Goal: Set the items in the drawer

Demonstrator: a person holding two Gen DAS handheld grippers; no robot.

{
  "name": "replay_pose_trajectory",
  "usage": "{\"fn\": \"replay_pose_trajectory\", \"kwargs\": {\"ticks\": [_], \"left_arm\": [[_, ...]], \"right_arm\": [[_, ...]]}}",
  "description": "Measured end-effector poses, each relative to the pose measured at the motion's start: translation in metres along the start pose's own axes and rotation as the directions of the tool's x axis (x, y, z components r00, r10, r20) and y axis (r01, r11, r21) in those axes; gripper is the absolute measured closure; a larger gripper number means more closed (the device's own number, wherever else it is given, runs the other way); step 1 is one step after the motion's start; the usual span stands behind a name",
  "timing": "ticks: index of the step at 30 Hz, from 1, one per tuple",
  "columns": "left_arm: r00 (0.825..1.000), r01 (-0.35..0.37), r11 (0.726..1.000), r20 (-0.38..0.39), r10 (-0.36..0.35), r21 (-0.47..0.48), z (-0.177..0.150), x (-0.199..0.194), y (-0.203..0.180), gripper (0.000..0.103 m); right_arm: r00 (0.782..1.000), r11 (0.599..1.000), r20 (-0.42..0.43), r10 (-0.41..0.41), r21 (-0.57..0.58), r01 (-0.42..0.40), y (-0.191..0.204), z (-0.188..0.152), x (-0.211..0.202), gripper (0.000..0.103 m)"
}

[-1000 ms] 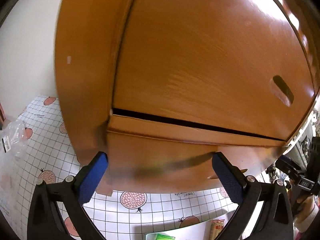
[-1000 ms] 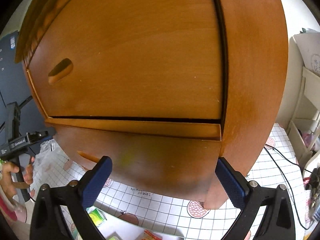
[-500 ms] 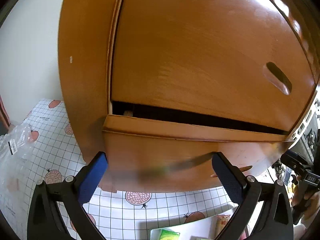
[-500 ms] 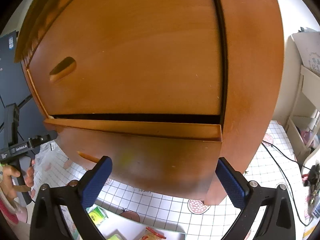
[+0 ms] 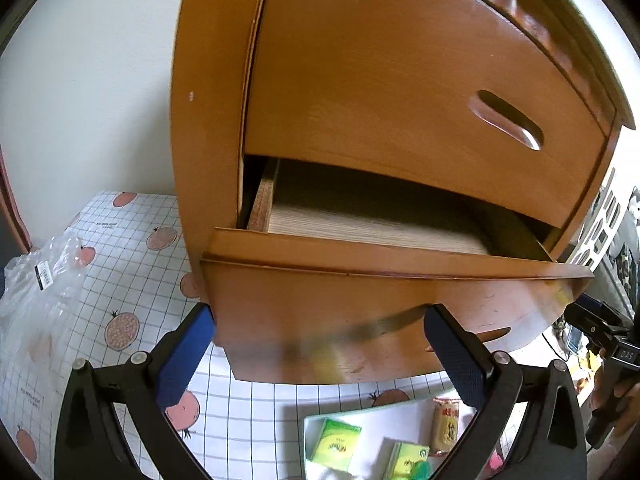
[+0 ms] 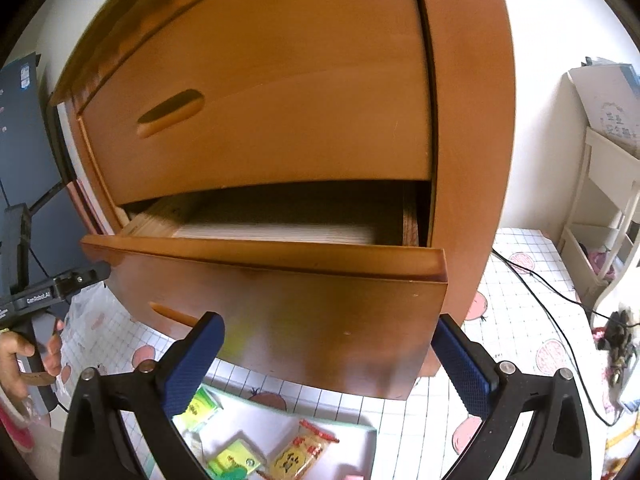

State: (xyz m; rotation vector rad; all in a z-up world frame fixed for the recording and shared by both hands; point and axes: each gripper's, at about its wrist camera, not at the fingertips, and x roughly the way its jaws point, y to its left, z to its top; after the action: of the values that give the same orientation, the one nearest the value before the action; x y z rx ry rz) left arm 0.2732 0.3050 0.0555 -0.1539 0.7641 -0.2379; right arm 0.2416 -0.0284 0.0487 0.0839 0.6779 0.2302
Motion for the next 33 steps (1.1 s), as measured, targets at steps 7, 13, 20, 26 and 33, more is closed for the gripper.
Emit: {"fn": "replay_pose_trajectory", "kwargs": {"ticks": [7, 13, 20, 26, 33], "left_arm": [[1.000, -0.004, 1.000, 0.000, 0.004, -0.004, -0.013, -0.010, 0.002, 0.000], [1.000, -0.020, 0.999, -0.001, 0.020, -0.025, -0.023, -0.007, -0.004, 0.000], [1.000, 0.007, 0.995, -0.019, -0.009, -0.097, -0.030, -0.009, -0.004, 0.000], [0.999, -0.029, 0.990, -0.035, 0.025, -0.135, -0.054, -0.012, -0.016, 0.000], [0.984, -0.055, 0.988, -0.178, 0.029, -0.143, -0.097, 0.013, -0.028, 0.000]], "right_arm": [[1.000, 1.000, 0.004, -0.009, 0.007, 0.009, 0.006, -0.012, -0.011, 0.000], [1.000, 1.000, 0.008, -0.016, 0.021, 0.015, 0.003, -0.012, -0.016, 0.000], [1.000, 0.999, 0.004, -0.008, 0.035, 0.008, 0.002, -0.022, -0.024, 0.000], [1.000, 0.997, 0.019, 0.015, 0.082, -0.017, -0.003, -0.039, -0.030, 0.000], [0.997, 0.992, -0.082, 0.012, 0.127, -0.002, -0.010, -0.076, -0.014, 0.000]]}}
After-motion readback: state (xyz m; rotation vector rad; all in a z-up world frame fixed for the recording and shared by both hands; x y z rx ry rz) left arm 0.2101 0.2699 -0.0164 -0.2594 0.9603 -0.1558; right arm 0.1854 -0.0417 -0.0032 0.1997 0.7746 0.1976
